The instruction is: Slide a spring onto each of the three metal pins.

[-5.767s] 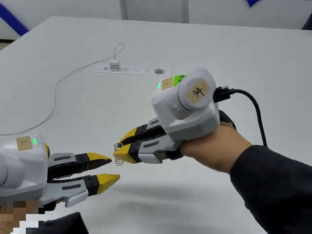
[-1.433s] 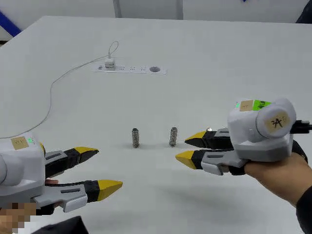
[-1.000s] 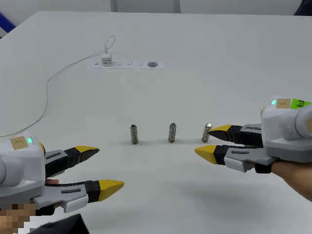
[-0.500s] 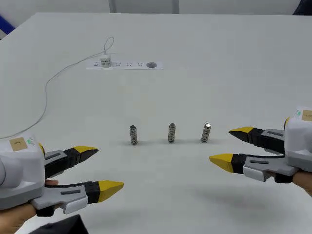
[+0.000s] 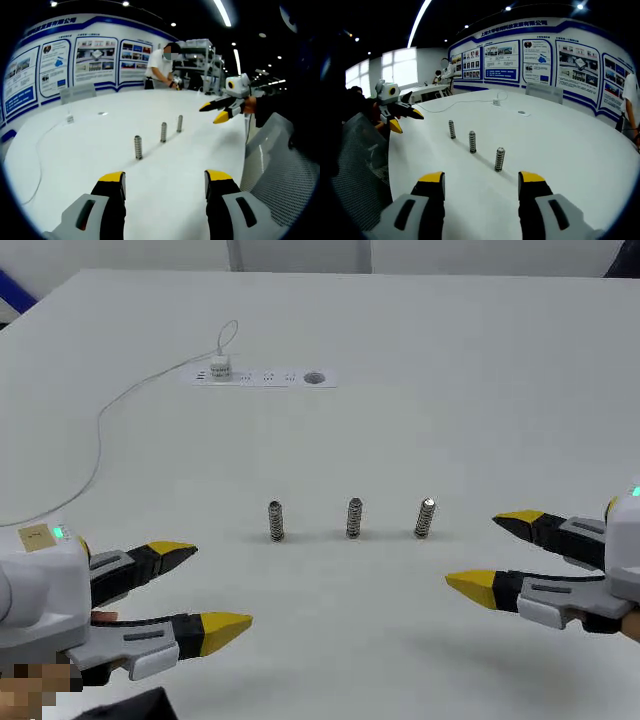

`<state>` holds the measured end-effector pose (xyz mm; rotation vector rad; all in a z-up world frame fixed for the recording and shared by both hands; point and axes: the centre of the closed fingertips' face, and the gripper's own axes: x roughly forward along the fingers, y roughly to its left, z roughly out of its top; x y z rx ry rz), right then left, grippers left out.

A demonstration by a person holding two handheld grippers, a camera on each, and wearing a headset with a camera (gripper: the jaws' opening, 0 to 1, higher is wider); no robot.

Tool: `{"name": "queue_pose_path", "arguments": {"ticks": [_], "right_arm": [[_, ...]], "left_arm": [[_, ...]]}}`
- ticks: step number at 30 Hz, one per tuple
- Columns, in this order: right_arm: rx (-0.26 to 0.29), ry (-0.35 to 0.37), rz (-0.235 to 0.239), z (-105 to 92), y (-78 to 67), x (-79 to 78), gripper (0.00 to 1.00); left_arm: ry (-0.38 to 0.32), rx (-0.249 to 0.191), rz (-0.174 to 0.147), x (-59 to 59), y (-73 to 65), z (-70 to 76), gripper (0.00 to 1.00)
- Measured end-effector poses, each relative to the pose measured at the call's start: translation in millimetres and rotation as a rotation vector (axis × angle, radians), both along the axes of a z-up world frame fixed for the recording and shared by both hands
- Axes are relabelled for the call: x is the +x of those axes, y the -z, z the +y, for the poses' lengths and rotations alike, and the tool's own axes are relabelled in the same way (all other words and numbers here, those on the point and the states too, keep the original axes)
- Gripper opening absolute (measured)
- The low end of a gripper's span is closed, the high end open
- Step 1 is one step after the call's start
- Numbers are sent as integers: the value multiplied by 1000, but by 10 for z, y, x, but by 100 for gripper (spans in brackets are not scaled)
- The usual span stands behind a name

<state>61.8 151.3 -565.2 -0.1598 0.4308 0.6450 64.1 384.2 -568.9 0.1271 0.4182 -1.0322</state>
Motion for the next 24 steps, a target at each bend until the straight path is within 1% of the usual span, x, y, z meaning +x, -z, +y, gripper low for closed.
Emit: {"name": "queue_pose_path", "arguments": {"ticks": [8,11,16,24], "right_arm": [[4,9,-5,-21,-26,0,61],[4,13,3,-41,-10,-7,61],[7,22,2,-55,-14,-22,61],[13,46,9,-91,8,-66,61]], "left_arm": [[-11,-3,-1,15,-11,15,66],[-13,-3,-1,18,-13,20,66],[-14,-5,1,20,-13,22,66],[-7,-5,10,4,6,6,66]]}}
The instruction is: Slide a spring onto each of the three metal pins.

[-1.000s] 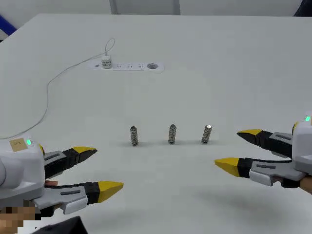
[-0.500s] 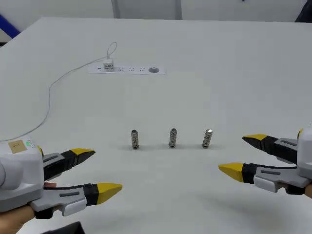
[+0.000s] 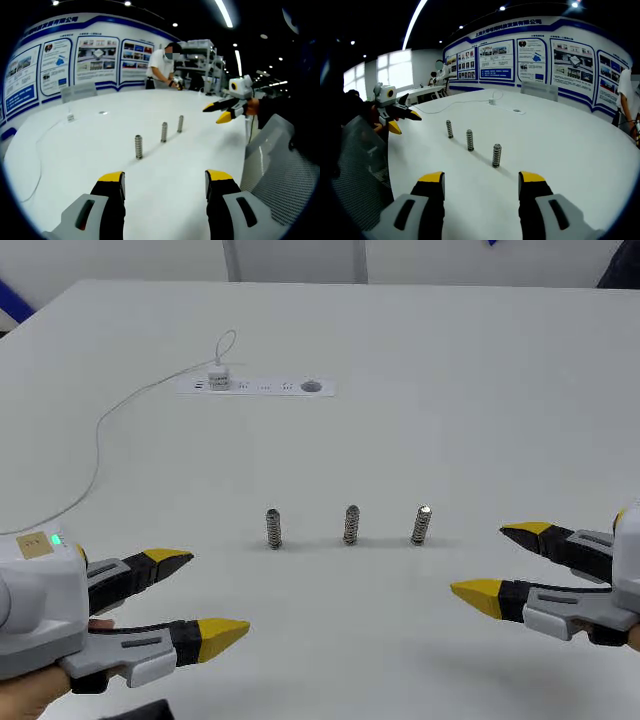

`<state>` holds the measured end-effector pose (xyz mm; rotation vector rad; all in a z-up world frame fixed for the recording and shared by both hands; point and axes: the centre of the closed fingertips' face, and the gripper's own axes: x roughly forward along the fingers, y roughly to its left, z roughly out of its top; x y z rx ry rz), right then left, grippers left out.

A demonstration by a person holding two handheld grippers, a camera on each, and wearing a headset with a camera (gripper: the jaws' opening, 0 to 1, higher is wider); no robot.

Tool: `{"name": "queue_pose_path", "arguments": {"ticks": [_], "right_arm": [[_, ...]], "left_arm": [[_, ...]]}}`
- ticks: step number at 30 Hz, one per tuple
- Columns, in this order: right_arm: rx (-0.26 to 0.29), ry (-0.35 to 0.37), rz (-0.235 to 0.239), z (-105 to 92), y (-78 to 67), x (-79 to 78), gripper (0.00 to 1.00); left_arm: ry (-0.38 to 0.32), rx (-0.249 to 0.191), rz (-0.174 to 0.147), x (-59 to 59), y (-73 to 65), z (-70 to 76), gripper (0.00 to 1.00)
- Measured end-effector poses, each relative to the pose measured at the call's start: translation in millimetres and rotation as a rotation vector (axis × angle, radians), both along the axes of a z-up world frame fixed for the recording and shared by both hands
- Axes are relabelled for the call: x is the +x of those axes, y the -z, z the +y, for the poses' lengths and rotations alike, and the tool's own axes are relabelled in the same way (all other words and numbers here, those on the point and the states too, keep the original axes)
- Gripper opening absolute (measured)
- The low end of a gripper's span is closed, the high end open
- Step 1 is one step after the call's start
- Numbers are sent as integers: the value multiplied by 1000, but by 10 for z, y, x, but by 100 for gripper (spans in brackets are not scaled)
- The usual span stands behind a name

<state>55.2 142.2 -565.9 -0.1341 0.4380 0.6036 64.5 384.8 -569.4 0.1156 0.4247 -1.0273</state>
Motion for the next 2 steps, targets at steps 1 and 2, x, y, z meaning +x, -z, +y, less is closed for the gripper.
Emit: {"name": "queue_pose_path", "arguments": {"ticks": [1,2], "right_arm": [[1,2,1,-2,4,-6,61],[3,5,1,-2,6,-13,61]], "left_arm": [[1,0,2,-3,5,-3,66],[3,2,3,-5,11,-5,66]]}}
